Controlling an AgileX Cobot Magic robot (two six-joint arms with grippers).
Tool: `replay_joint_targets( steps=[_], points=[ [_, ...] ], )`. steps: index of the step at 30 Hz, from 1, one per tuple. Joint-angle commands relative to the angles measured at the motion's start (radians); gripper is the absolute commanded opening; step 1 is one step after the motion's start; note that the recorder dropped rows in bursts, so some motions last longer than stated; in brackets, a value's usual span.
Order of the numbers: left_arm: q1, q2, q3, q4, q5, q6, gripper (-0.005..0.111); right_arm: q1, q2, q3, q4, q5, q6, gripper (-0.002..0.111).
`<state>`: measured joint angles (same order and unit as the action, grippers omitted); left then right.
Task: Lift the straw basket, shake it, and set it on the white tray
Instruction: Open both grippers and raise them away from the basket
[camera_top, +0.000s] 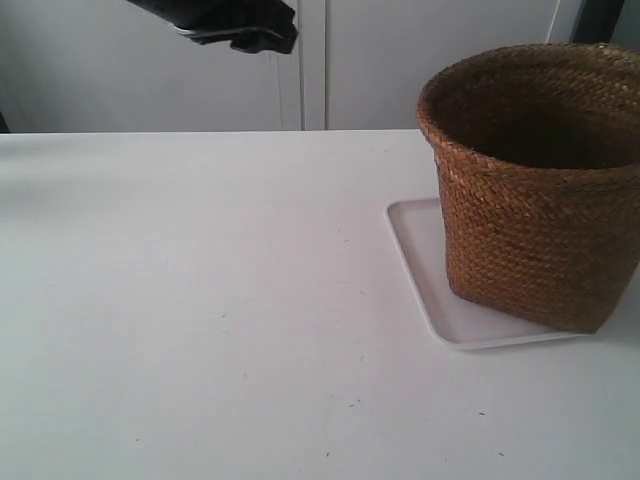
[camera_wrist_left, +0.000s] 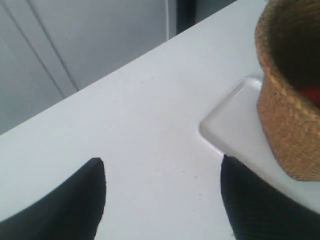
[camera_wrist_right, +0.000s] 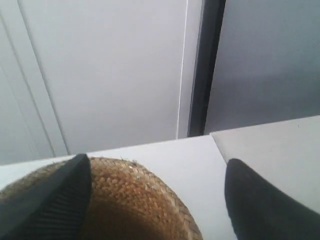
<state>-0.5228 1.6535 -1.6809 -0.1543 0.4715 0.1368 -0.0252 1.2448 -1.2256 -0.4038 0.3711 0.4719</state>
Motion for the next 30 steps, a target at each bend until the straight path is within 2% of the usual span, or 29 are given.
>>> replay_joint_targets(
  steps=[1,7,12,17,23,28,30],
  points=[
    [0.003,-0.141,0.128,0.13,-0.052,-0.123,0.068,-0.004,-0.131,0.026,-0.059,-0.016,0.08,0.059],
    [0.003,-0.373,0.41,0.126,-0.296,-0.182,0.068,-0.004,-0.323,0.112,-0.186,0.039,0.322,0.057],
    [-0.003,-0.597,0.7,0.124,-0.519,-0.249,0.068,-0.004,-0.51,0.266,-0.282,0.029,0.562,0.056],
    [-0.003,-0.813,0.986,0.124,-0.723,-0.258,0.068,-0.004,-0.718,0.403,-0.432,-0.014,0.773,0.045],
    [-0.003,-1.049,1.253,0.124,-0.824,-0.254,0.068,-0.004,-0.985,0.504,-0.432,0.01,0.789,0.039],
    [-0.003,-1.185,1.49,0.179,-1.092,-0.194,0.068,-0.004,-1.213,0.58,-0.44,0.061,0.785,0.039],
    [-0.003,-1.207,1.547,0.221,-1.15,-0.194,0.068,-0.004,-1.245,0.603,-0.44,0.076,0.785,0.039]
  ],
)
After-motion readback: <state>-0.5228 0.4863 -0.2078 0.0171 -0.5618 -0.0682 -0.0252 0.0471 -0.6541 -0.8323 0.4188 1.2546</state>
